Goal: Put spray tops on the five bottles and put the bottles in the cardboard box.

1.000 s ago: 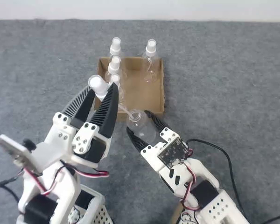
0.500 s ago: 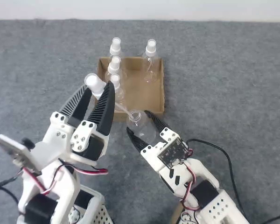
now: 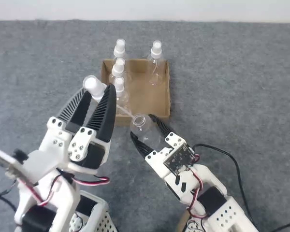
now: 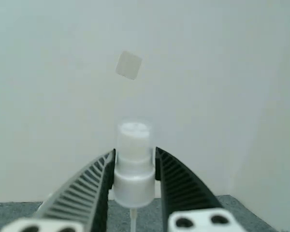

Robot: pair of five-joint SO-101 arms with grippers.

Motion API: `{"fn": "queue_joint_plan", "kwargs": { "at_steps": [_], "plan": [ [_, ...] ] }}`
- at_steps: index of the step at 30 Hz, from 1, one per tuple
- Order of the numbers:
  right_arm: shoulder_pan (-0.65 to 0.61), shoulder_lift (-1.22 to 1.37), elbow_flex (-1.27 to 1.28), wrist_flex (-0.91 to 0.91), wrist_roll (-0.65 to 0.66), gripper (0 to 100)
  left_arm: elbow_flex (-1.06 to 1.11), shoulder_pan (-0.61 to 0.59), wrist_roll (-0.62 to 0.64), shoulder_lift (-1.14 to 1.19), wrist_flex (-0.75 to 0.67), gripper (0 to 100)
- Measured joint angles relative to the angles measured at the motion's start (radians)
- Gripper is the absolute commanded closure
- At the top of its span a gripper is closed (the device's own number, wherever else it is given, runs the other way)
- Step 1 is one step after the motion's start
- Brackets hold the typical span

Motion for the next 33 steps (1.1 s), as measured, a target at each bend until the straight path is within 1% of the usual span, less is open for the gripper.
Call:
{"fn": "queue_joint_plan", "kwargs": {
  "at_steps": [4,9,14,21,26,33],
  "plan": [
    [0.0,0.0,0.0,0.0,0.0,99.1,0.0,0.003,0.0,0.0,0.0,99],
    [0.002,0.0,0.0,0.0,0.0,99.1,0.009,0.071,0.0,0.0,0.0,99],
    [0.002,0.0,0.0,0.0,0.0,99.1,0.018,0.084,0.0,0.002,0.0,99],
    [0.002,0.0,0.0,0.0,0.0,99.1,0.018,0.084,-0.023,0.002,0.0,99],
    [0.002,0.0,0.0,0.0,0.0,99.1,0.018,0.038,-0.023,0.002,0.0,99],
    [0.002,0.0,0.0,0.0,0.0,99.1,0.029,0.029,-0.023,0.003,0.0,99]
  ]
}}
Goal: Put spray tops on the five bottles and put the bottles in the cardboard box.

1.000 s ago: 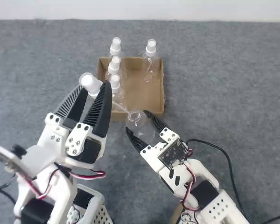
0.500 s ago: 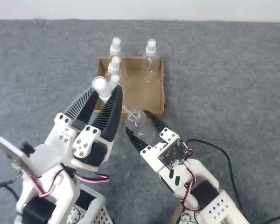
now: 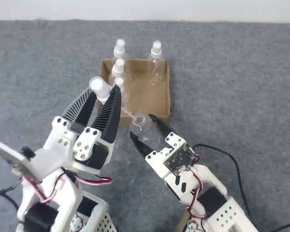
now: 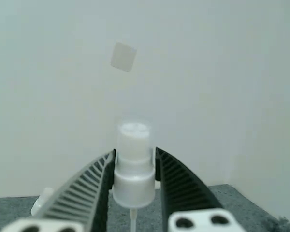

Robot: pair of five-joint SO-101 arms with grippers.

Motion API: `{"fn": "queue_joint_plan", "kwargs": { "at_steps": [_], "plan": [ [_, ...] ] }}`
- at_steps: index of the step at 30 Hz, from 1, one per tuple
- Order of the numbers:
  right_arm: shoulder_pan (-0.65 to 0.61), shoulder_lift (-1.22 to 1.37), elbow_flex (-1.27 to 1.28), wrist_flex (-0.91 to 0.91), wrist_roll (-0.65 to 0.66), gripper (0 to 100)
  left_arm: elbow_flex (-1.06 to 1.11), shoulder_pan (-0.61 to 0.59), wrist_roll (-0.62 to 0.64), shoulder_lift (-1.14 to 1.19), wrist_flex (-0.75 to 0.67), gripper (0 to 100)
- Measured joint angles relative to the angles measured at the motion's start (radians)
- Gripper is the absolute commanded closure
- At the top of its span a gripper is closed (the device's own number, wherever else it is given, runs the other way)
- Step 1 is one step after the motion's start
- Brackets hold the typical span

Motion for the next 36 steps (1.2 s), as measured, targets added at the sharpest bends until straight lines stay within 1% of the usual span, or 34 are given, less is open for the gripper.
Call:
{"fn": "queue_joint_plan", "kwargs": {
  "at_steps": [8,16,21,26,31,36],
  "plan": [
    [0.0,0.0,0.0,0.0,0.0,99.1,0.011,0.0,0.0,0.0,0.0,99],
    [0.0,0.0,0.0,0.0,0.0,99.1,0.126,0.006,0.0,0.0,-0.054,99],
    [0.0,0.0,0.0,0.0,0.0,99.1,0.135,0.041,-0.002,0.002,-0.054,99],
    [0.0,0.0,0.0,-0.002,0.0,99.1,0.152,0.046,-0.002,0.002,-0.054,99],
    [0.0,0.0,0.0,-0.002,0.0,99.1,0.152,0.046,-0.003,0.002,-0.017,99],
    [-0.002,0.0,0.0,-0.002,0.0,99.1,0.199,0.046,-0.074,0.002,-0.003,99]
  ]
}}
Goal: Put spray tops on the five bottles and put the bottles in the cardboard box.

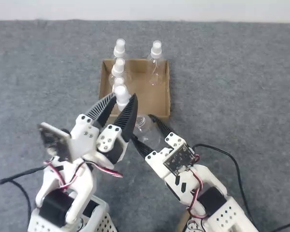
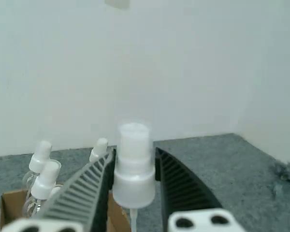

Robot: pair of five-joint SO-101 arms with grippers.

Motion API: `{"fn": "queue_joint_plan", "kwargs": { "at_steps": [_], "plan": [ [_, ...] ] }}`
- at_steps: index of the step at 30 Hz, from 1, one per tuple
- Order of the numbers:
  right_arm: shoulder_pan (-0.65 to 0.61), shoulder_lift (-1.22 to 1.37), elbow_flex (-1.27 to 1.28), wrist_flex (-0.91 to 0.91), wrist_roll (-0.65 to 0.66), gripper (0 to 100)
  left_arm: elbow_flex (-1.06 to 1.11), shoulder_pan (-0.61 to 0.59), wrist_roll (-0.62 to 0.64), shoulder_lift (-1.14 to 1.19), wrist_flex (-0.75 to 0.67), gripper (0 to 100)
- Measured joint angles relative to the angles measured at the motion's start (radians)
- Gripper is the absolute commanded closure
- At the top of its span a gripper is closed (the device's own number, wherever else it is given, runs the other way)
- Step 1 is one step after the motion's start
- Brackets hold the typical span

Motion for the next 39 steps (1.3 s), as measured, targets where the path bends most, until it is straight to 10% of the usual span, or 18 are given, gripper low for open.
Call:
{"fn": "queue_joint_plan", "kwargs": {
  "at_steps": [39],
  "plan": [
    [0.023,0.0,0.0,0.002,0.002,99.1,-0.069,-0.098,-0.043,0.0,0.256,83]
  ]
}}
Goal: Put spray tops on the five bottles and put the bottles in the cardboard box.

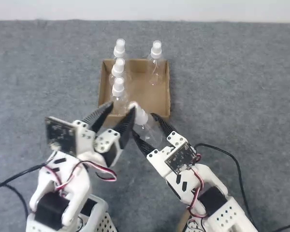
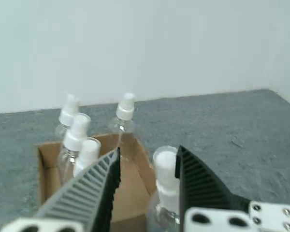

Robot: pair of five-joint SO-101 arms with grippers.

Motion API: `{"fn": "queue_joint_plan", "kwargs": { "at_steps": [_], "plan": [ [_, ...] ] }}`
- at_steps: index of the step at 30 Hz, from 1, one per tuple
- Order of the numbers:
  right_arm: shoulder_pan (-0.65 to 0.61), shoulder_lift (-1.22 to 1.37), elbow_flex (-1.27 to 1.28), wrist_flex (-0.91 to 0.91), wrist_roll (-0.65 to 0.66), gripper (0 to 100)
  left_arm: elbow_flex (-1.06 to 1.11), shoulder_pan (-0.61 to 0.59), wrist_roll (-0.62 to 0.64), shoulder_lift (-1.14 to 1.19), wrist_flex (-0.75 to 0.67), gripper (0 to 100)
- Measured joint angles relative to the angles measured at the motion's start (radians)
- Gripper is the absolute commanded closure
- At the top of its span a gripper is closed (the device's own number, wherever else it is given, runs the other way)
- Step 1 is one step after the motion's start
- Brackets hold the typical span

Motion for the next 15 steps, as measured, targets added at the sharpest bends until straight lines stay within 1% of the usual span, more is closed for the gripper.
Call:
{"fn": "queue_joint_plan", "kwargs": {
  "at_steps": [8,15],
  "plan": [
    [0.0,0.0,0.0,0.0,0.0,99.1,-0.035,-0.104,0.0,0.0,0.0,83],
    [0.0,0.0,0.0,0.0,0.0,99.1,-0.035,-0.123,0.015,0.0,0.0,83]
  ]
}}
